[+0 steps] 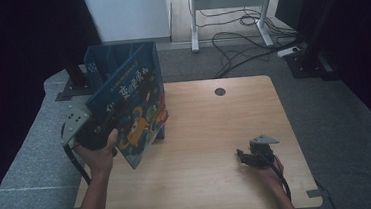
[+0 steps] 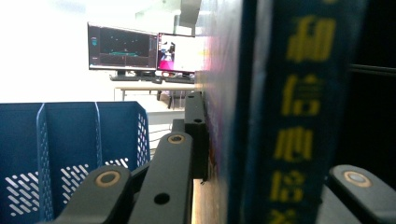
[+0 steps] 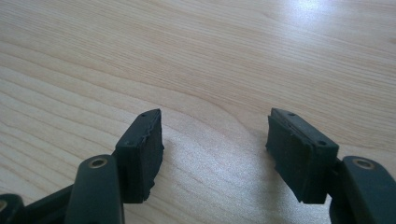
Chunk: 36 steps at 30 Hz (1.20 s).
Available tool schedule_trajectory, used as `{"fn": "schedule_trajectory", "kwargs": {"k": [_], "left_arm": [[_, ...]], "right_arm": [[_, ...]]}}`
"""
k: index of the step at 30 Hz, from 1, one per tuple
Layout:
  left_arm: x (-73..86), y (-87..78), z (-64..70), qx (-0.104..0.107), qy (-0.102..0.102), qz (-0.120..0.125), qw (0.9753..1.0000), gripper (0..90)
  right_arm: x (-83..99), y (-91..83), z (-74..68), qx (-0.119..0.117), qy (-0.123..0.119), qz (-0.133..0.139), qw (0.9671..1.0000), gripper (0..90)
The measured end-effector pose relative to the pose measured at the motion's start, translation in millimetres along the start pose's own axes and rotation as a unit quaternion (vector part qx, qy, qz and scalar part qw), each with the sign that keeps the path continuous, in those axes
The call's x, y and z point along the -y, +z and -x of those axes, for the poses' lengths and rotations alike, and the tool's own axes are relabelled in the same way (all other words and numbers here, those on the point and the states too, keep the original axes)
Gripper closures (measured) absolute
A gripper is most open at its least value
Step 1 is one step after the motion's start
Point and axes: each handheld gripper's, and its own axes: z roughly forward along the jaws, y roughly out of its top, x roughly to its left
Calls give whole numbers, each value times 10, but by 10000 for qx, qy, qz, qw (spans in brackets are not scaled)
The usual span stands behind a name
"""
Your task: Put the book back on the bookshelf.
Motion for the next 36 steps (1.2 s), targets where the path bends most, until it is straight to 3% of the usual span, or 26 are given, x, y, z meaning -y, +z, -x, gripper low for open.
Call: {"fn": "schedule_trajectory", "kwargs": {"k": [14,24,36], "left_arm": [[-80,14,-54,-179,79,4,9998,825],[-129,16,-128,-391,28,73,9992,825],[-160,117,-140,-545,59,104,9984,825]], "right_arm": [[-1,7,-28,77,-119,-25,9999,342],[-1,7,-26,70,-109,-24,9999,342],[-1,8,-30,80,-128,-28,9999,340]]}}
